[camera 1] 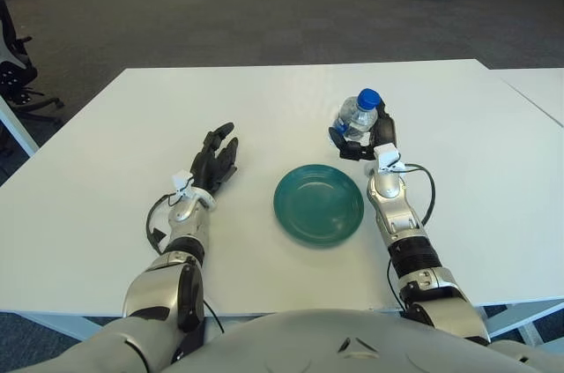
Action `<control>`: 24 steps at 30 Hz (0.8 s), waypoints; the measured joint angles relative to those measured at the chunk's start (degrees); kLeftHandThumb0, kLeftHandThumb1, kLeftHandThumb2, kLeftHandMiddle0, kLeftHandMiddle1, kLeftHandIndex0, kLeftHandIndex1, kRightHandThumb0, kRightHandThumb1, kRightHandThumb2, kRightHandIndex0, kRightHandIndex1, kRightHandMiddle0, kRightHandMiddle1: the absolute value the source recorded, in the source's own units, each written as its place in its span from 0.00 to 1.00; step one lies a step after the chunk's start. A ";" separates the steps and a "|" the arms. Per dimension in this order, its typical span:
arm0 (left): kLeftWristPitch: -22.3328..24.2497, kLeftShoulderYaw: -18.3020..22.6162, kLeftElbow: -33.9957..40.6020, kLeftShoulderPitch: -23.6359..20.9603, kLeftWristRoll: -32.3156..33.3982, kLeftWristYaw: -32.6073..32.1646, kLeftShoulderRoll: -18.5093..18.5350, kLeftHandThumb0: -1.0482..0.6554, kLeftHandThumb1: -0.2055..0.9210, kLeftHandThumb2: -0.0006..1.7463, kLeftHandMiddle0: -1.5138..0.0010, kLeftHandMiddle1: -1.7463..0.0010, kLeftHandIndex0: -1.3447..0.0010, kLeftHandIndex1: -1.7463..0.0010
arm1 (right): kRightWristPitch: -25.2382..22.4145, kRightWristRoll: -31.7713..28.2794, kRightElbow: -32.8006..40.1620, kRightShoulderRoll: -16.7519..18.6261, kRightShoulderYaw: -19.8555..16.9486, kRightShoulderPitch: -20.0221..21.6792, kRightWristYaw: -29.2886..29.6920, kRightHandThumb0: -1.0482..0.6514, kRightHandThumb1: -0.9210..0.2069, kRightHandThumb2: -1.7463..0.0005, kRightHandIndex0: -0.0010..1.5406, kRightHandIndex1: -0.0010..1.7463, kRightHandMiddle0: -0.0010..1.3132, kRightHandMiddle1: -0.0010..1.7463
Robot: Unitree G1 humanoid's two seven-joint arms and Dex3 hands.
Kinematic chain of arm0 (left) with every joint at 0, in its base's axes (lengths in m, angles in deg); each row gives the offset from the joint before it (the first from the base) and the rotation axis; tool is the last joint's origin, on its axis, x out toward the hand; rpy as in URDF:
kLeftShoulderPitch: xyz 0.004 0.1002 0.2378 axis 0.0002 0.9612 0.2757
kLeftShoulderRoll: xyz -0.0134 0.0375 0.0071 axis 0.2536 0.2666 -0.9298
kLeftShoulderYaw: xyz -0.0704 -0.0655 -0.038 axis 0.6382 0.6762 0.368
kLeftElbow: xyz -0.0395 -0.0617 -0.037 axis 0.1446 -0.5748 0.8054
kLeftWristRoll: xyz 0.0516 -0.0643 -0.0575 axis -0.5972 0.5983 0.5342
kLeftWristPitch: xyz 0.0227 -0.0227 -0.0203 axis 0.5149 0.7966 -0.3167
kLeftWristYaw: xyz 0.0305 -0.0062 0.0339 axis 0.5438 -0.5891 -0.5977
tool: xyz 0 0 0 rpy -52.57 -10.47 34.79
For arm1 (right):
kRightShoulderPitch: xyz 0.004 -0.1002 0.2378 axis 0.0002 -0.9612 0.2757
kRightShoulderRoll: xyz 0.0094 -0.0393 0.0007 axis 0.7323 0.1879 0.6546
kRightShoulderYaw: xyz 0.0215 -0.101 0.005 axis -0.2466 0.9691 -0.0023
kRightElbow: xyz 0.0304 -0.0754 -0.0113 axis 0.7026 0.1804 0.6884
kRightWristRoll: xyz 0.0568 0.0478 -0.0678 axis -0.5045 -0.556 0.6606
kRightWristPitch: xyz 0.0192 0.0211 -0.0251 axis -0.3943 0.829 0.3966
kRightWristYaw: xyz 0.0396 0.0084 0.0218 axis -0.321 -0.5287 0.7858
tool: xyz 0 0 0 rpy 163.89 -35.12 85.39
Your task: Put the bottle into the plate.
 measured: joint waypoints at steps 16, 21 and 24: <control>0.23 0.47 -0.20 -0.14 0.09 0.62 -0.26 0.29 1.00 0.32 0.69 0.99 1.00 0.52 | 0.14 4.70 4.36 -3.33 4.76 -7.47 -4.40 0.55 0.54 0.29 0.79 1.00 0.69 1.00; 0.33 0.58 -0.24 -0.14 0.13 0.87 -0.33 0.29 1.00 0.32 0.69 0.99 1.00 0.51 | -0.64 4.63 5.97 -3.84 5.82 -8.38 -6.59 0.55 0.53 0.30 0.79 1.00 0.68 1.00; 0.41 0.61 -0.24 -0.16 0.12 1.00 -0.37 0.29 1.00 0.32 0.69 0.99 1.00 0.51 | -1.49 4.37 6.67 -3.81 6.52 -8.66 -8.29 0.54 0.52 0.31 0.79 1.00 0.68 1.00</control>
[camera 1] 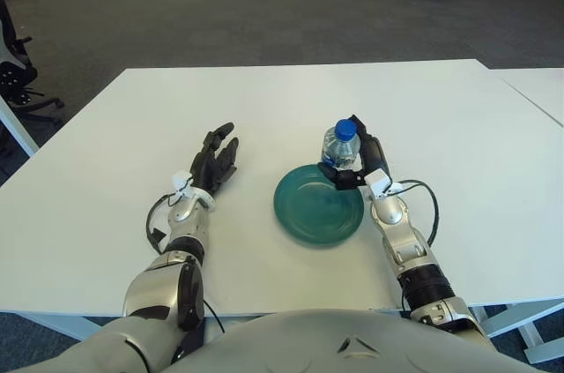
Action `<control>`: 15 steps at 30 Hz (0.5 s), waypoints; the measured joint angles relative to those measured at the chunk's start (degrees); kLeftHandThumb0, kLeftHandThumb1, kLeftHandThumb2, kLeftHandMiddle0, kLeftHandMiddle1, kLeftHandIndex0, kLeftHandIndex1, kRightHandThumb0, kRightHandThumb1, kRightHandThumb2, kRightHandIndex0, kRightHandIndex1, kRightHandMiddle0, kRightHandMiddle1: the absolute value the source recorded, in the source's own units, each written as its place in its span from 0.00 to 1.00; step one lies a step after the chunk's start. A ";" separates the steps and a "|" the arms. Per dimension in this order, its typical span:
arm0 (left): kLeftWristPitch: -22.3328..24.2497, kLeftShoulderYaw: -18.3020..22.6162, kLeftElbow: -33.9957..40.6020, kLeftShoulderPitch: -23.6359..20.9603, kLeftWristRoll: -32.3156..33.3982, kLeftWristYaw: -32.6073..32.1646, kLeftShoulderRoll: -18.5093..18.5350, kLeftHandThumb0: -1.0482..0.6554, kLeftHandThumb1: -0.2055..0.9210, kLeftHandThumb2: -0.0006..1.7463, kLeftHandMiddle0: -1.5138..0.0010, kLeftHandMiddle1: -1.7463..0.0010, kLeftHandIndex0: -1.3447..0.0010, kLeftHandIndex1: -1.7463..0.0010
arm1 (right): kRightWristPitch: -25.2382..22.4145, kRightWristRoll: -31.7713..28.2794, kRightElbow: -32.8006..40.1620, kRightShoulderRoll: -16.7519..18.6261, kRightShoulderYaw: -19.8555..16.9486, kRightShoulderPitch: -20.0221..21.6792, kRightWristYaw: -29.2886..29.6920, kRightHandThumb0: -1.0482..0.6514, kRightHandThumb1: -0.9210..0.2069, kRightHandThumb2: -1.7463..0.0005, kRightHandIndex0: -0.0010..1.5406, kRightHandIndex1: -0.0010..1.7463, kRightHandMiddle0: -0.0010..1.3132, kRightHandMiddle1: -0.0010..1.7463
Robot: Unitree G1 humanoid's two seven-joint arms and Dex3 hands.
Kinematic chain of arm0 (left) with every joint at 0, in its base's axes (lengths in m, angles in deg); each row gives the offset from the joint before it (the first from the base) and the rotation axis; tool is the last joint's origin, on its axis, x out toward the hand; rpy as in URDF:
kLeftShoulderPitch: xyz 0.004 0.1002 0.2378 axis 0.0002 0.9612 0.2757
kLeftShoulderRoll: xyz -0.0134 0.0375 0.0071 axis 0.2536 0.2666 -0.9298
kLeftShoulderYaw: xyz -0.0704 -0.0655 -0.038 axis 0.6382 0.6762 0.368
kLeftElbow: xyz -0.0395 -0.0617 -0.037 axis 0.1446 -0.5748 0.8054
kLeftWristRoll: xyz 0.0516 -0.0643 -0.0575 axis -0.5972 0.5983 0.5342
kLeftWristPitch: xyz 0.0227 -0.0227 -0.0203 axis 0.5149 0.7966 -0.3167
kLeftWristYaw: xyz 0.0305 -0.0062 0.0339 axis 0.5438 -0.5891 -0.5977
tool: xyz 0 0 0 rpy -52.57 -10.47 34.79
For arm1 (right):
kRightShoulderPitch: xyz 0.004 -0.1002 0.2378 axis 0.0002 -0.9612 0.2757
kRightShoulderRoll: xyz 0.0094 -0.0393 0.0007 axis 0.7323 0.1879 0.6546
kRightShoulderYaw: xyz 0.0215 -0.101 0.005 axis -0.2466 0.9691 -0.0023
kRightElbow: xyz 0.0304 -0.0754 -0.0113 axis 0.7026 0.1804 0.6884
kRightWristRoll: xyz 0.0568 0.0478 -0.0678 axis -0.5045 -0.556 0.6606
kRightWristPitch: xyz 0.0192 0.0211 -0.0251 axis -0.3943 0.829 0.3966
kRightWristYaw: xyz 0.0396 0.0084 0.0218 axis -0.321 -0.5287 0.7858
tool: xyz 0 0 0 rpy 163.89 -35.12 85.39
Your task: Put the bottle into the plate.
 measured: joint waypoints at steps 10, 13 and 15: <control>0.02 -0.31 0.03 -0.08 -0.30 0.01 0.04 0.28 1.00 0.32 0.70 1.00 1.00 0.51 | -1.17 -0.08 1.03 1.30 2.33 -2.76 -2.14 0.55 0.52 0.31 0.79 1.00 0.69 1.00; 0.02 -0.32 0.03 -0.08 -0.30 0.01 0.06 0.28 1.00 0.32 0.70 1.00 1.00 0.51 | -1.78 -0.06 1.14 1.52 2.88 -4.19 -2.38 0.56 0.52 0.31 0.79 1.00 0.69 1.00; 0.02 -0.33 0.03 -0.07 -0.29 0.01 0.05 0.28 1.00 0.32 0.70 1.00 1.00 0.51 | -2.32 -0.06 1.14 1.55 3.14 -4.97 -2.56 0.56 0.52 0.31 0.79 1.00 0.69 1.00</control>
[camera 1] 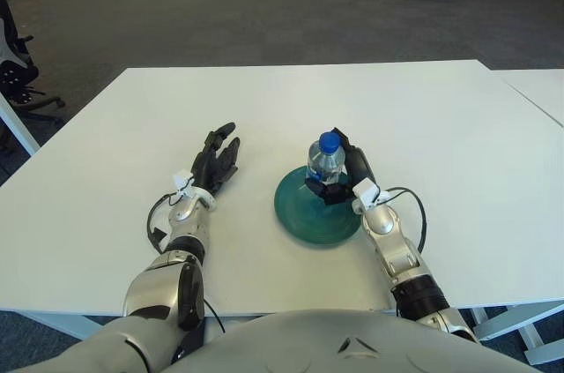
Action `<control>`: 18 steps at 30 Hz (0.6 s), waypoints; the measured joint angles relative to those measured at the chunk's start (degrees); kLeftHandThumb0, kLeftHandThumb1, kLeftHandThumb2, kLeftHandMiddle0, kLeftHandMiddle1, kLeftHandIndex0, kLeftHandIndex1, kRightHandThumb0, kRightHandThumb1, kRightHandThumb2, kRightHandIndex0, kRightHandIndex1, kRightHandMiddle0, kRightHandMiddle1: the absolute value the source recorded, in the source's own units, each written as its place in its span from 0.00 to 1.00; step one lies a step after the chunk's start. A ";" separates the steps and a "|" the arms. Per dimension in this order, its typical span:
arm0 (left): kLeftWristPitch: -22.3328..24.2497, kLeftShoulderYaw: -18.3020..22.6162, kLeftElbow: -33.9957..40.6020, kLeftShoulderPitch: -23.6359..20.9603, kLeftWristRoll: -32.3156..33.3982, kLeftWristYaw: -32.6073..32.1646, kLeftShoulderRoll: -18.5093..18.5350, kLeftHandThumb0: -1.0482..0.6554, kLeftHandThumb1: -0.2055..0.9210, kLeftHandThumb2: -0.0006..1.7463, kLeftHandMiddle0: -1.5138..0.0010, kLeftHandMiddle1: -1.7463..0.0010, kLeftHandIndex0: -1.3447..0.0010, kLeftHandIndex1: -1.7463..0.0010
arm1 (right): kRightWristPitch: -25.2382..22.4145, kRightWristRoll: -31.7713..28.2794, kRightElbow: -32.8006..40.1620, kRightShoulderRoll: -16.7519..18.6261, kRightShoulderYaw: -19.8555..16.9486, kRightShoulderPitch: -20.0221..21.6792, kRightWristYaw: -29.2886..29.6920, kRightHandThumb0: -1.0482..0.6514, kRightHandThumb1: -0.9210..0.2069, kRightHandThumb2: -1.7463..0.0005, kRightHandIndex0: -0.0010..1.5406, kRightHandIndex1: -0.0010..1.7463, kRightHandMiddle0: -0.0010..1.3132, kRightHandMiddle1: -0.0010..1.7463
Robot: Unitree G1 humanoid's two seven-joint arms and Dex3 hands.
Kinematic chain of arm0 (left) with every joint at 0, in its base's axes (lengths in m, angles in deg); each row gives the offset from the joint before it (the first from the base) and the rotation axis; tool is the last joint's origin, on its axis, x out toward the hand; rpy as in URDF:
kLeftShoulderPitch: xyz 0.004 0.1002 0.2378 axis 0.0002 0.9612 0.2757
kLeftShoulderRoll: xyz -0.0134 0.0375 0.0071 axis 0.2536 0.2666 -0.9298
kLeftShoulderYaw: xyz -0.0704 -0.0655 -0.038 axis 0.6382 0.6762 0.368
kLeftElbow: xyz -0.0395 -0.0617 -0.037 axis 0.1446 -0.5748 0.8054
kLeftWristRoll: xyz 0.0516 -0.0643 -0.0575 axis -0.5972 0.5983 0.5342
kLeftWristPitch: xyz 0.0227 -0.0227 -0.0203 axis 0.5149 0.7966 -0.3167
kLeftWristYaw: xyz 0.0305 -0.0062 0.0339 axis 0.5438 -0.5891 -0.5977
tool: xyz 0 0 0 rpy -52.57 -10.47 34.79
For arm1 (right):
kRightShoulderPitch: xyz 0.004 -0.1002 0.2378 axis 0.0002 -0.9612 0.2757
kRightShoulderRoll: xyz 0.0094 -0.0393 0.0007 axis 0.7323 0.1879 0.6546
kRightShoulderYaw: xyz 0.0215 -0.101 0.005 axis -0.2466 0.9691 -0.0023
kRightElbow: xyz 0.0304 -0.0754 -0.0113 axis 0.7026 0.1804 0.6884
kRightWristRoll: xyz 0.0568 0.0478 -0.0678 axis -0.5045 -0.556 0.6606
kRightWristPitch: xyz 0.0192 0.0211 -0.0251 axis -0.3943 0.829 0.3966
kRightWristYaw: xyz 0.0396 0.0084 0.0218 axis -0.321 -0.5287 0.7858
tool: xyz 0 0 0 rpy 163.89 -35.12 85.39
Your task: Put the bottle into the plate.
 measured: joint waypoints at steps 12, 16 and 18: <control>0.15 -0.01 0.09 0.05 0.02 0.00 -0.03 0.28 1.00 0.32 0.70 1.00 1.00 0.51 | -0.72 -0.27 -0.02 0.44 0.92 -1.52 -1.35 0.56 0.51 0.31 0.78 1.00 0.68 1.00; 0.21 -0.03 0.13 0.05 0.01 0.00 -0.05 0.28 1.00 0.32 0.70 1.00 1.00 0.51 | -0.66 -0.14 -0.24 1.02 1.10 -1.53 -0.91 0.55 0.51 0.31 0.78 1.00 0.68 1.00; 0.23 -0.04 0.15 0.06 0.01 0.00 -0.07 0.28 1.00 0.32 0.70 1.00 1.00 0.51 | -0.62 0.13 -0.38 1.26 1.22 -1.55 -0.32 0.55 0.51 0.31 0.78 1.00 0.68 1.00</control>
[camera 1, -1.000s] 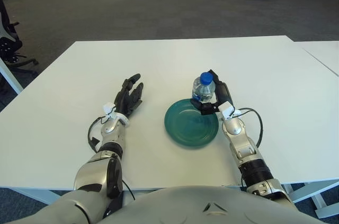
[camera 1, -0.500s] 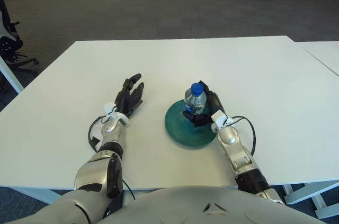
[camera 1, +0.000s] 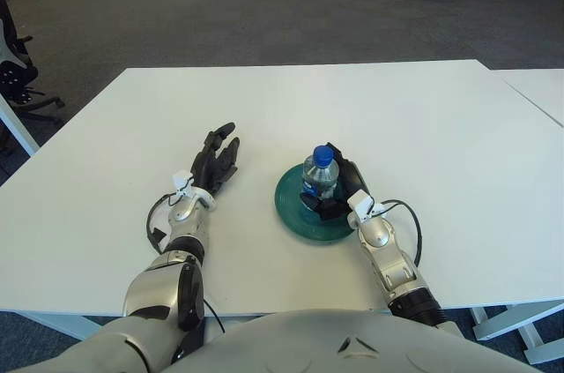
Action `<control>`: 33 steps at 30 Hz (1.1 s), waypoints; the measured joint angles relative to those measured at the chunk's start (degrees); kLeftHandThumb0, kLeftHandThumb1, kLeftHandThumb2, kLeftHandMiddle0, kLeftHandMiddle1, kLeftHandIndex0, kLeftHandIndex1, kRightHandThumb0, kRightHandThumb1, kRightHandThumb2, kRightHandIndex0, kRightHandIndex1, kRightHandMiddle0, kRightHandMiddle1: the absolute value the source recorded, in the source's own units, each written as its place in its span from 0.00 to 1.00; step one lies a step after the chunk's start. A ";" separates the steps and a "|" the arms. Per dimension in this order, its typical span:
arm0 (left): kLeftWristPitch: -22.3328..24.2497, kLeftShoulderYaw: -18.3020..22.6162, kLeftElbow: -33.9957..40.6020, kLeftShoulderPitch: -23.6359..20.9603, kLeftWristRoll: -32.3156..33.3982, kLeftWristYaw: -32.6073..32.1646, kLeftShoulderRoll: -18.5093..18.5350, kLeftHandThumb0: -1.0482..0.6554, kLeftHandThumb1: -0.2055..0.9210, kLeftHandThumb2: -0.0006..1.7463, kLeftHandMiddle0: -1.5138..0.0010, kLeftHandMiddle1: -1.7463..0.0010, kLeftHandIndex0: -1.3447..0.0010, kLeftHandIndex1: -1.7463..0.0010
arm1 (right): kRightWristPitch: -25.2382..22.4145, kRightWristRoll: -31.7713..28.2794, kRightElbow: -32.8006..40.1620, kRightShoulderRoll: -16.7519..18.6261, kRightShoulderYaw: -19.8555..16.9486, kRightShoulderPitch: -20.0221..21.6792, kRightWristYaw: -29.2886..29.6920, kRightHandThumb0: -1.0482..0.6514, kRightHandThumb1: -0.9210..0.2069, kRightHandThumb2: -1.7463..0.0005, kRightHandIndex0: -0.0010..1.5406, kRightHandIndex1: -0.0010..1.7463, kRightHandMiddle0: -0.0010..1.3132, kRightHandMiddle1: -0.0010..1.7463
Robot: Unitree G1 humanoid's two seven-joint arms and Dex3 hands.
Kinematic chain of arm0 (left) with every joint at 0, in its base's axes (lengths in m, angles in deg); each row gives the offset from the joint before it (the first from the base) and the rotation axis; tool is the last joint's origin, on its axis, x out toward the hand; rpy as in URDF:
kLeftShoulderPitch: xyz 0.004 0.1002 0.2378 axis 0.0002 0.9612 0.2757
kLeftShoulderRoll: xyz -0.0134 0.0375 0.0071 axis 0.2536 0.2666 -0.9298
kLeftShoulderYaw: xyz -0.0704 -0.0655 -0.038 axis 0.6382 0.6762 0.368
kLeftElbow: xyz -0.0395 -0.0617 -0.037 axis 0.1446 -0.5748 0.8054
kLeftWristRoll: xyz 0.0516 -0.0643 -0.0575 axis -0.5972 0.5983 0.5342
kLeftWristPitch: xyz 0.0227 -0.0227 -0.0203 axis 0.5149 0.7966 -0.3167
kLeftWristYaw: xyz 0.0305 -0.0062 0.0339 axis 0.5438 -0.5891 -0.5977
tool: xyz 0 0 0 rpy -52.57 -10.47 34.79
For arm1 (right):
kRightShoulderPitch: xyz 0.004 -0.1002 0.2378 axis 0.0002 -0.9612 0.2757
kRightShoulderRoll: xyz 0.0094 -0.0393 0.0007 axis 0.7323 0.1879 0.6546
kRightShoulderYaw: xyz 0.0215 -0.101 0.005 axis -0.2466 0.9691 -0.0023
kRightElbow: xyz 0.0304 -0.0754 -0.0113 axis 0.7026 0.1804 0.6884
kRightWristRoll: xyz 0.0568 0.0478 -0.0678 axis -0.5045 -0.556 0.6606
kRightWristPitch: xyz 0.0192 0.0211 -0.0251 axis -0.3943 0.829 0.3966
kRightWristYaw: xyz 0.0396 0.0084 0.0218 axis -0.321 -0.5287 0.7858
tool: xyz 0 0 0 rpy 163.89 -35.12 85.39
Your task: Put the bottle into the plate.
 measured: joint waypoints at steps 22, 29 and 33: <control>-0.02 -0.12 0.04 0.03 -0.01 -0.01 -0.13 0.27 1.00 0.31 0.70 1.00 1.00 0.51 | -1.83 -0.55 0.10 1.12 0.39 -0.46 0.83 0.46 0.39 0.48 0.74 1.00 0.59 1.00; -0.02 -0.14 0.06 0.06 -0.02 -0.01 -0.12 0.27 1.00 0.30 0.70 1.00 1.00 0.51 | -3.05 -2.58 0.55 1.14 0.01 -0.43 -2.52 0.15 0.05 0.77 0.20 1.00 0.08 0.97; -0.07 -0.20 0.10 0.07 -0.03 -0.01 -0.14 0.27 1.00 0.30 0.71 1.00 1.00 0.51 | -3.31 -3.15 0.74 0.42 0.21 -0.58 -5.25 0.03 0.01 0.74 0.08 0.50 0.02 0.55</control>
